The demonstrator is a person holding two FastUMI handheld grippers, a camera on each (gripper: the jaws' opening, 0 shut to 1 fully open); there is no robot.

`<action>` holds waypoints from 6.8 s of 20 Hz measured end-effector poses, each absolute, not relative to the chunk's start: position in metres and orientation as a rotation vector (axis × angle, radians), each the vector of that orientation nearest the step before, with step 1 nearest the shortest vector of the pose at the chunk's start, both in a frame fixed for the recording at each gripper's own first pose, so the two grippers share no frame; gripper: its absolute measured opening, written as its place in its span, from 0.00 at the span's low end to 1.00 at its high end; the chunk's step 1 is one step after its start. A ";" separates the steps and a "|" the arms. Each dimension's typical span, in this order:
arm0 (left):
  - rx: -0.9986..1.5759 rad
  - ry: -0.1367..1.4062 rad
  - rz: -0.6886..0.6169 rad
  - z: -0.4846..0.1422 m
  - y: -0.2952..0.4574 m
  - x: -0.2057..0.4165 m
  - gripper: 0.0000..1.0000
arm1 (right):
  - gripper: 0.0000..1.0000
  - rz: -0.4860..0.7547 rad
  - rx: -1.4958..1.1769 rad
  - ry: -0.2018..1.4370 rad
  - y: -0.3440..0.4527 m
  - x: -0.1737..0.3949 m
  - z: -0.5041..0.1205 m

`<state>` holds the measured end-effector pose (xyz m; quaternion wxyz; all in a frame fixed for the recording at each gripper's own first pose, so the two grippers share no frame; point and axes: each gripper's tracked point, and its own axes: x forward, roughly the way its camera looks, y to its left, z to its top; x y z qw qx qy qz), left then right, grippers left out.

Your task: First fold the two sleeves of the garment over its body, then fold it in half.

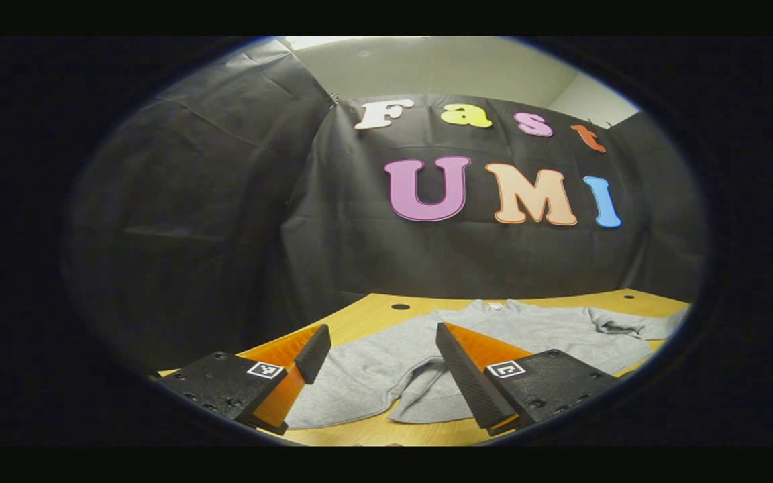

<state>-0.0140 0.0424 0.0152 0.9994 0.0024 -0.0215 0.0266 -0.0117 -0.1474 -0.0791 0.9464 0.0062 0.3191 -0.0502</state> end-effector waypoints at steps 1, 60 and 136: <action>0.001 -0.044 0.055 0.015 0.044 -0.014 0.94 | 0.02 -0.092 0.002 0.633 -0.143 -0.002 -0.069; 0.041 0.387 0.079 -0.068 0.131 -0.041 0.93 | 0.98 0.632 -0.214 0.272 0.258 0.180 0.030; -0.012 0.317 -0.743 -0.024 -0.427 0.160 0.00 | 0.99 -0.008 0.024 0.353 -0.105 0.026 -0.045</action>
